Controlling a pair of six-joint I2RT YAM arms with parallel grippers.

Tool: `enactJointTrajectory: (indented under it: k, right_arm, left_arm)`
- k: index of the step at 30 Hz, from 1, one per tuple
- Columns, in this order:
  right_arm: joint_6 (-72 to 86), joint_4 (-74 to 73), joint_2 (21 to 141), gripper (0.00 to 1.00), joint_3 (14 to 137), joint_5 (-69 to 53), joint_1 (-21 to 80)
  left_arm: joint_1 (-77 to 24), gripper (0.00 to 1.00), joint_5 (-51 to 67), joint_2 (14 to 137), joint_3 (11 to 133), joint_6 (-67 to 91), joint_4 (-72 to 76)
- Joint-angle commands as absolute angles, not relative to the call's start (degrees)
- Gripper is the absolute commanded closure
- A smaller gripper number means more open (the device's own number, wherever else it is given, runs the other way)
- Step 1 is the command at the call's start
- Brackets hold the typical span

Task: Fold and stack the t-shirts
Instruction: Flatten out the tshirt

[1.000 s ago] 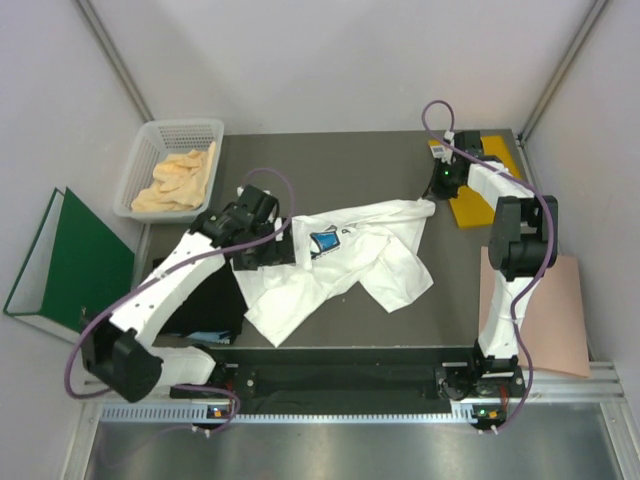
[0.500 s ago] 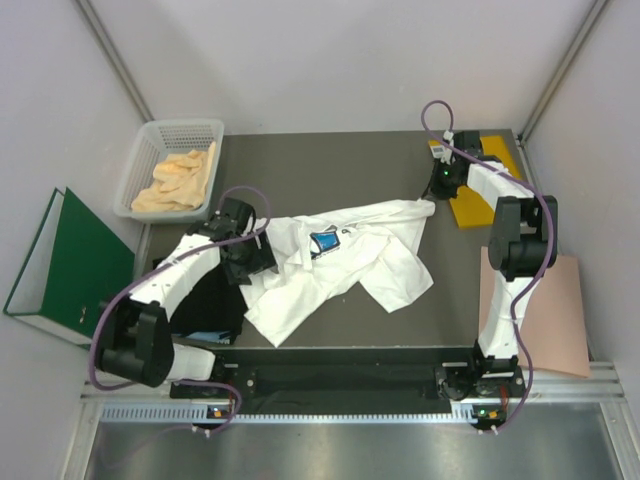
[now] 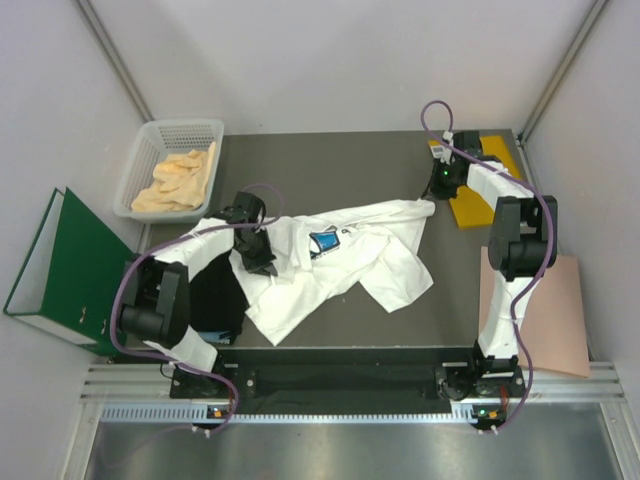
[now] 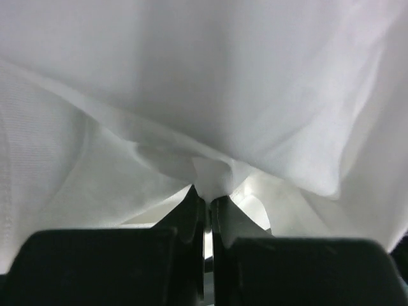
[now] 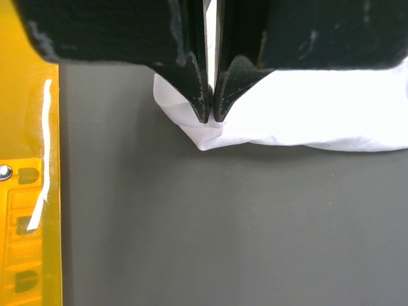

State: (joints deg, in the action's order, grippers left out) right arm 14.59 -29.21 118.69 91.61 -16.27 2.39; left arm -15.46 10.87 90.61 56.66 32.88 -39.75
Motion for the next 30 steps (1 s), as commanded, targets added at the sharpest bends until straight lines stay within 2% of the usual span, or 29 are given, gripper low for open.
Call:
enactJointTrajectory:
  k: [1, 7, 14, 15, 17, 21, 25, 27, 28, 30]
  right_arm:
    - [14.06, -29.09, 116.64, 0.99, 94.04, -16.79, 2.29]
    - [14.68, -29.53, 112.60, 1.00, 96.15, -16.87, 2.20]
    - [15.82, -28.39, 107.32, 1.00, 101.33, -16.44, 2.20]
    - [15.82, -28.91, 107.05, 1.00, 102.73, -16.09, 2.02]
    - [15.64, -29.44, 107.23, 1.00, 103.71, -16.00, 1.85]
    - [15.38, -29.53, 107.05, 1.00, 102.31, -16.17, 1.58]
    - [15.56, -28.04, 106.09, 1.00, 98.27, -16.09, 1.50]
    - [15.56, -27.51, 105.73, 1.00, 96.17, -16.08, 1.49]
    - [15.64, -27.25, 105.65, 1.00, 95.54, -16.08, 1.49]
    - [15.64, -26.81, 105.73, 1.00, 94.40, -16.17, 1.41]
  left_arm:
    - [-15.29, 1.00, 6.96, 86.23, 67.46, 31.38, -43.58]
    - [-13.71, 1.00, -1.12, 86.66, 87.49, 29.09, -49.65]
    - [-10.81, 1.00, -0.27, 89.73, 98.51, 29.62, -43.24]
    - [-10.72, 0.95, 1.91, 91.56, 99.13, 29.45, -43.42]
    - [-10.81, 0.94, 6.13, 93.07, 98.88, 28.39, -42.81]
    - [-10.81, 1.00, 9.92, 94.13, 93.79, 28.30, -40.18]
    - [-10.81, 0.99, 11.60, 94.74, 84.32, 28.21, -39.02]
    - [-10.72, 0.87, 12.30, 95.88, 81.06, 27.95, -39.81]
    - [-10.81, 0.70, 12.65, 96.24, 79.99, 27.95, -39.47]
    - [-10.81, 0.50, 13.18, 96.59, 77.19, 27.86, -38.33]
